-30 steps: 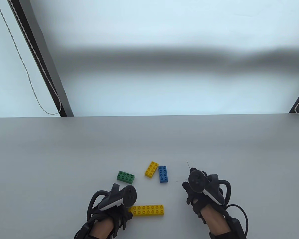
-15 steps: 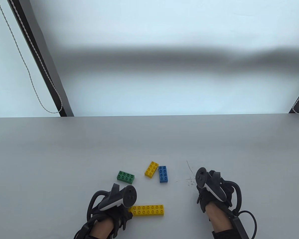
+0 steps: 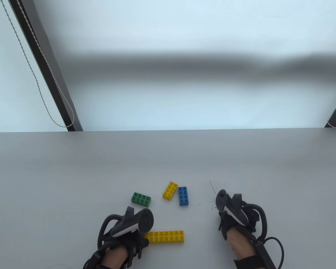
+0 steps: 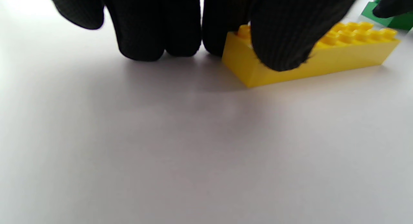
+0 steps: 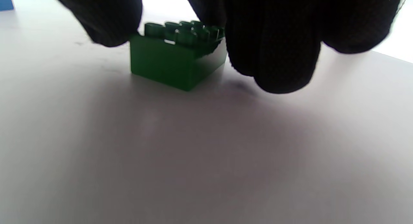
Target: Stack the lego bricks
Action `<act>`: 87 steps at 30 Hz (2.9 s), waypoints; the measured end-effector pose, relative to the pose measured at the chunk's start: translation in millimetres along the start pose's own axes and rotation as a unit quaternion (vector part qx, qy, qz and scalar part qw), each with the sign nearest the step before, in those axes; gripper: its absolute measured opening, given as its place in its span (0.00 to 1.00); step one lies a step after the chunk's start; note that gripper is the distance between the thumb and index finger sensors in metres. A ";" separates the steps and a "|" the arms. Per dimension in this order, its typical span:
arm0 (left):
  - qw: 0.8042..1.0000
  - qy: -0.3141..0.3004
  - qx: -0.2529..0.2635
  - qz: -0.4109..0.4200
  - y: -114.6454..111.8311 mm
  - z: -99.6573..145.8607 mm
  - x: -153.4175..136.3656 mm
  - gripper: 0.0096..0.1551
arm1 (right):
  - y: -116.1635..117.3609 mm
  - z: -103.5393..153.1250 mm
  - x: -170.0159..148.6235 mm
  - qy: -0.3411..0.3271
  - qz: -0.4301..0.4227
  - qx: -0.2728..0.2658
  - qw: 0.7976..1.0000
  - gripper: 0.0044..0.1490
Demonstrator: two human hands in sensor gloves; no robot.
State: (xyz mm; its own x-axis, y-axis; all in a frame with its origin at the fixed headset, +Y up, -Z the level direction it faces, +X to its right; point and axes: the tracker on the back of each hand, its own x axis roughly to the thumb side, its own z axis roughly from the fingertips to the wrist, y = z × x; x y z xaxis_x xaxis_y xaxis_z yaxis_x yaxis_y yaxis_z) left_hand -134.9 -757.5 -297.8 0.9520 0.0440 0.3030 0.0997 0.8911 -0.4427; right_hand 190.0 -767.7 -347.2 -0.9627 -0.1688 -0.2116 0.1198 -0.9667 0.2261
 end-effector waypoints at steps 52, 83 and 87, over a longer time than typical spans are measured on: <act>1.000 0.004 -0.003 0.007 -0.8 -0.2 -1.0 0.37 | -36.5 64.7 73.9 -0.250 -0.133 -0.146 0.948 0.43; 1.000 0.003 -0.005 0.008 -0.9 -0.5 -1.2 0.37 | -18.9 118.6 140.4 -0.443 -0.076 -0.123 0.885 0.41; 1.000 0.003 -0.005 0.008 -0.9 -0.5 -1.2 0.37 | -18.1 118.9 141.9 -0.444 -0.073 -0.119 0.885 0.41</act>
State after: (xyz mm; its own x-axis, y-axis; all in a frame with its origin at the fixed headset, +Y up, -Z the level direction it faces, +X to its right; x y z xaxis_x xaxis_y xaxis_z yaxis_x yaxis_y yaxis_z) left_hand -135.9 -758.7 -298.1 0.9555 0.0555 0.2899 0.0867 0.8859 -0.4556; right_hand 22.3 -751.2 -268.2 -0.7707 0.0775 0.6325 -0.0764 -0.9967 0.0290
